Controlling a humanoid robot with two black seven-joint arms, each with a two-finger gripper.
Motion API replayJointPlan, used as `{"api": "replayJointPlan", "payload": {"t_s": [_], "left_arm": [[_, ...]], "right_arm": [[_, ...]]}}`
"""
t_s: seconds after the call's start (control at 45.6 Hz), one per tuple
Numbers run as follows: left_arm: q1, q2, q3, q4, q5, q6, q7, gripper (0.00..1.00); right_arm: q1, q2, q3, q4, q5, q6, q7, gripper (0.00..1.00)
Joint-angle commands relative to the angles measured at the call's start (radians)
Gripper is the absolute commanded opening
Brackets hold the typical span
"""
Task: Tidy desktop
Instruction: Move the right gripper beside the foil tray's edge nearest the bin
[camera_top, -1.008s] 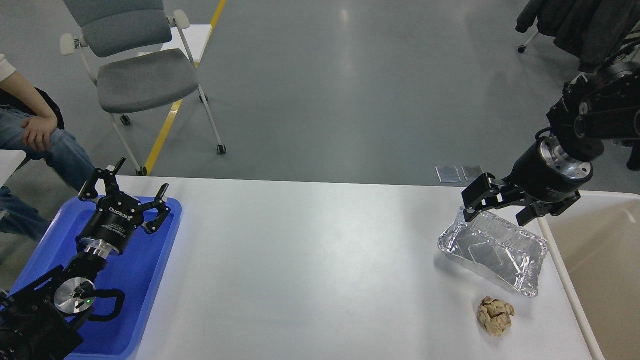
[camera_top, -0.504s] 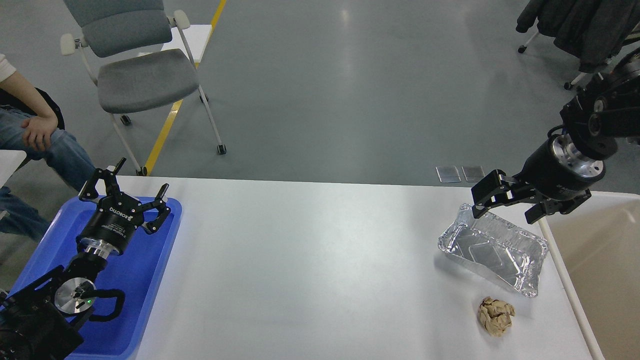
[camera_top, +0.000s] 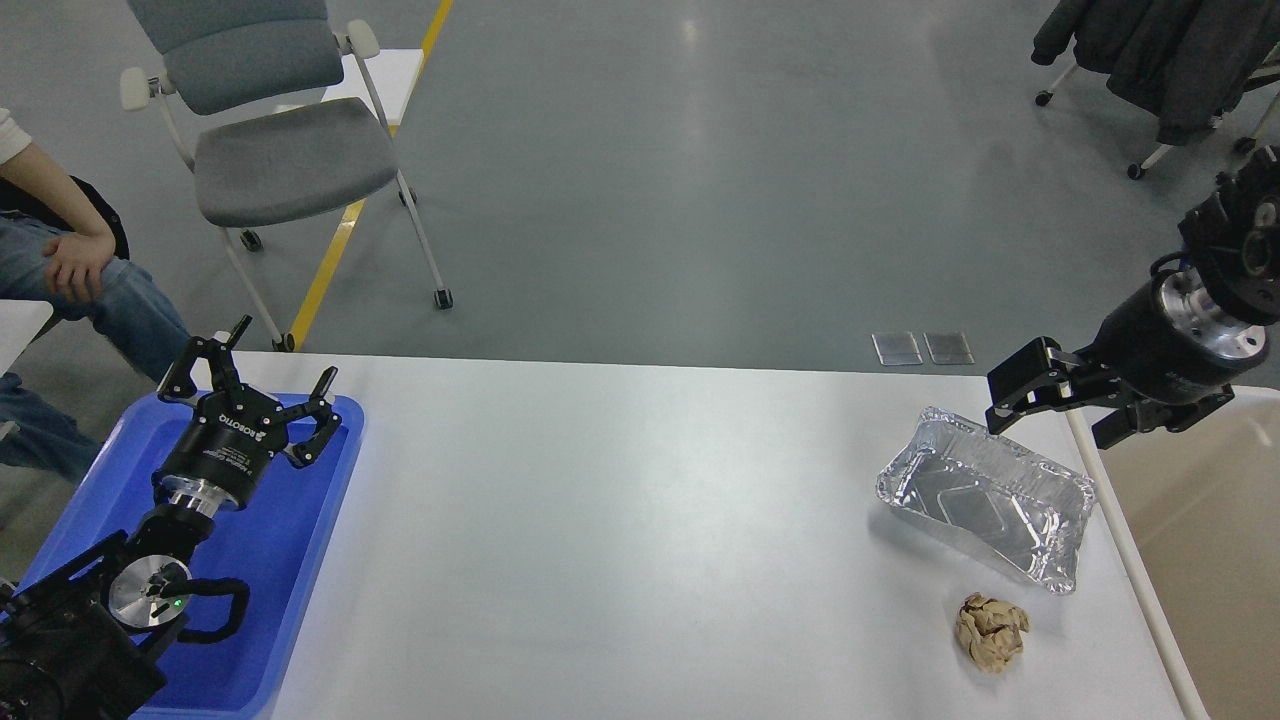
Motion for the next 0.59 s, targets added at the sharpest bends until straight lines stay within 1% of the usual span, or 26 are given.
{"api": "replayJointPlan", "payload": {"t_s": [0.0, 0.132, 0.285, 0.373, 0.57], "left_arm": [[0.000, 0.000, 0.000, 0.000, 0.000, 0.000, 0.000, 0.99], [0.000, 0.000, 0.000, 0.000, 0.000, 0.000, 0.000, 0.99], [0.000, 0.000, 0.000, 0.000, 0.001, 0.000, 0.000, 0.99], [0.000, 0.000, 0.000, 0.000, 0.001, 0.000, 0.000, 0.99], [0.000, 0.000, 0.000, 0.000, 0.000, 0.000, 0.000, 0.99]], "right_arm": [[-0.009, -0.051, -0.006, -0.002, -0.029, -0.028, -0.001, 1.00], [-0.049, -0.077, -0.008, -0.045, -0.059, -0.065, -0.001, 1.00], [-0.143, -0.102, -0.028, -0.157, -0.046, -0.087, -0.001, 1.00], [-0.198, -0.126, -0.026, -0.185, -0.041, -0.102, -0.001, 1.00], [-0.339, -0.149, -0.011, -0.260, -0.038, -0.185, -0.001, 1.00]]}}
